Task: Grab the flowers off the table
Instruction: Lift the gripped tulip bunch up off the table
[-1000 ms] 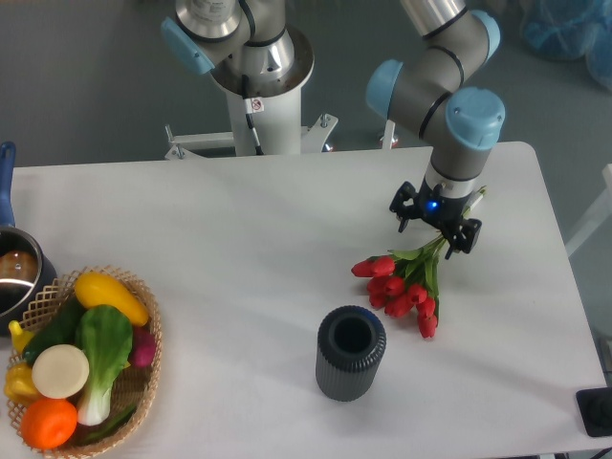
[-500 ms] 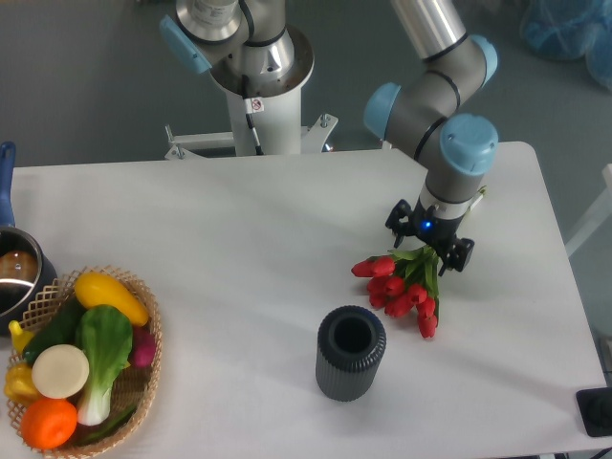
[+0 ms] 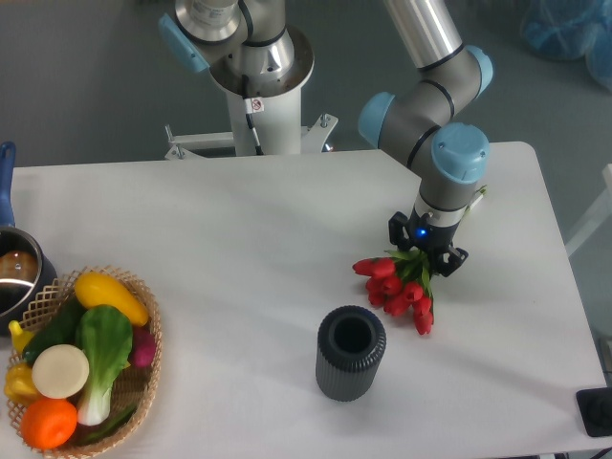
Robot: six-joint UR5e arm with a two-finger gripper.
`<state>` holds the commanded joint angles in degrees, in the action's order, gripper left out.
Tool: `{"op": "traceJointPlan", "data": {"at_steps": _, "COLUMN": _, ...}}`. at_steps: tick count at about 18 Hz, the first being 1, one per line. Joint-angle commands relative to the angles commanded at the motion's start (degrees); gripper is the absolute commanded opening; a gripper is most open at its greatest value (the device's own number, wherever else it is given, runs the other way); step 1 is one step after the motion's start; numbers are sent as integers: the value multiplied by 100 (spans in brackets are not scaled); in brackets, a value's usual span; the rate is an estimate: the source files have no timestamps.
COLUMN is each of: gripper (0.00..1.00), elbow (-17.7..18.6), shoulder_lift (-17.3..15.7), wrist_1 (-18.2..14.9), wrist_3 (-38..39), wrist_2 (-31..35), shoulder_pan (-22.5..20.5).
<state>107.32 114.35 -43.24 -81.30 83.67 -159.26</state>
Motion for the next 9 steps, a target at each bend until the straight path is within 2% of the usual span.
{"op": "traceJointPlan", "data": {"at_steps": 3, "gripper": 0, "elbow": -61, "shoulder_lift": -105, "wrist_1": 0, "wrist_3": 184, "wrist_2": 9, "shoulder_pan": -114}}
{"op": "traceJointPlan", "data": {"at_steps": 9, "gripper": 0, "elbow": -474, "shoulder_lift": -246, "wrist_1": -70, "wrist_3": 246, "wrist_2": 211, "shoulder_pan": -246}}
